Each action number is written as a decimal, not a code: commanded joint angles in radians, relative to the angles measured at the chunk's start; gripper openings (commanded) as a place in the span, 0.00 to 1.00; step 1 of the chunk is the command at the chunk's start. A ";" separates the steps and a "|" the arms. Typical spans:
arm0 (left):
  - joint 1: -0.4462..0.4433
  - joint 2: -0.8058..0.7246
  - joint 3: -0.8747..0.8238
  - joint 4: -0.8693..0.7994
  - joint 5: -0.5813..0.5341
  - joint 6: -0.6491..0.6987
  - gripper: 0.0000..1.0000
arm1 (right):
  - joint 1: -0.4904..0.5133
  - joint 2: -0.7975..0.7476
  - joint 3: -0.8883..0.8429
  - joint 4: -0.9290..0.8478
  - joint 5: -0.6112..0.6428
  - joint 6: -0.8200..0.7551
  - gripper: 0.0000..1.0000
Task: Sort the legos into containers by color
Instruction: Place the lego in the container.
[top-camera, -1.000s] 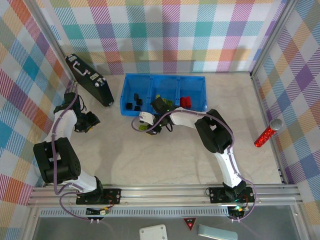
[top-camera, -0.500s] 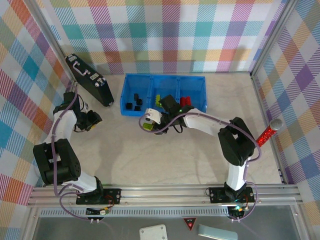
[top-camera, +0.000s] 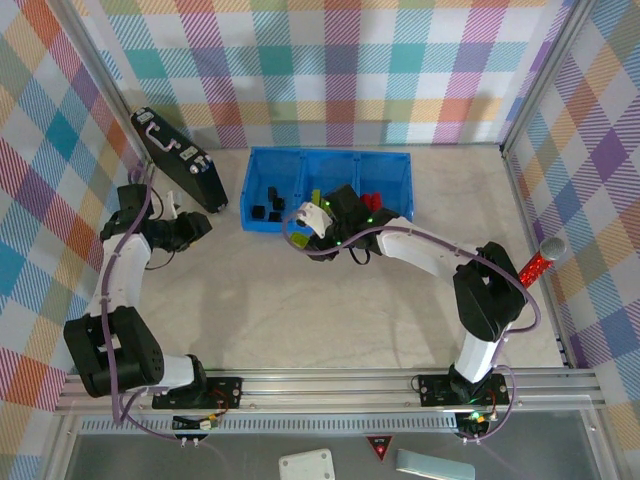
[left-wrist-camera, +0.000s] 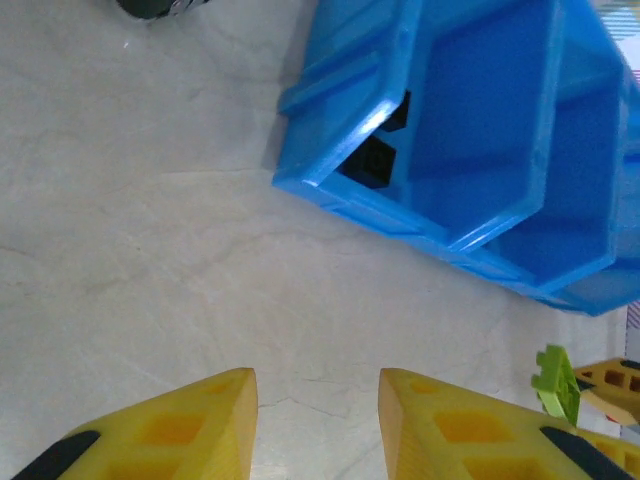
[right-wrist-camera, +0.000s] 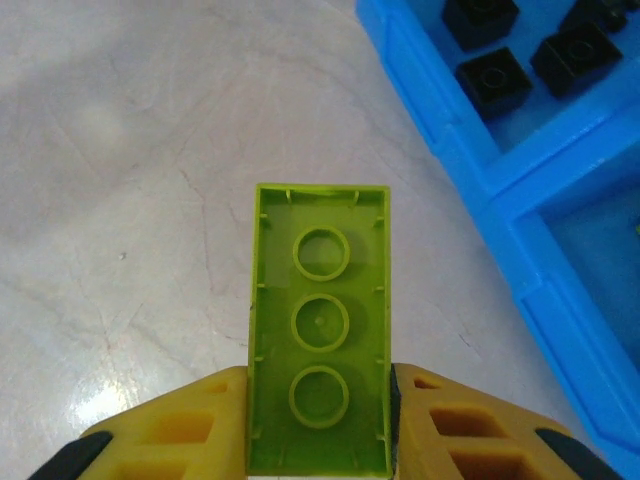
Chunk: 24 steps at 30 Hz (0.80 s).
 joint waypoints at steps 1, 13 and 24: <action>-0.033 -0.062 -0.016 0.029 0.021 0.049 0.37 | -0.009 -0.015 0.002 0.023 0.076 0.129 0.29; -0.176 -0.284 -0.091 0.138 -0.129 0.103 0.42 | -0.044 0.101 0.182 -0.114 0.256 0.425 0.25; -0.331 -0.403 -0.198 0.291 -0.138 0.164 0.46 | -0.111 0.288 0.443 -0.279 0.339 0.627 0.22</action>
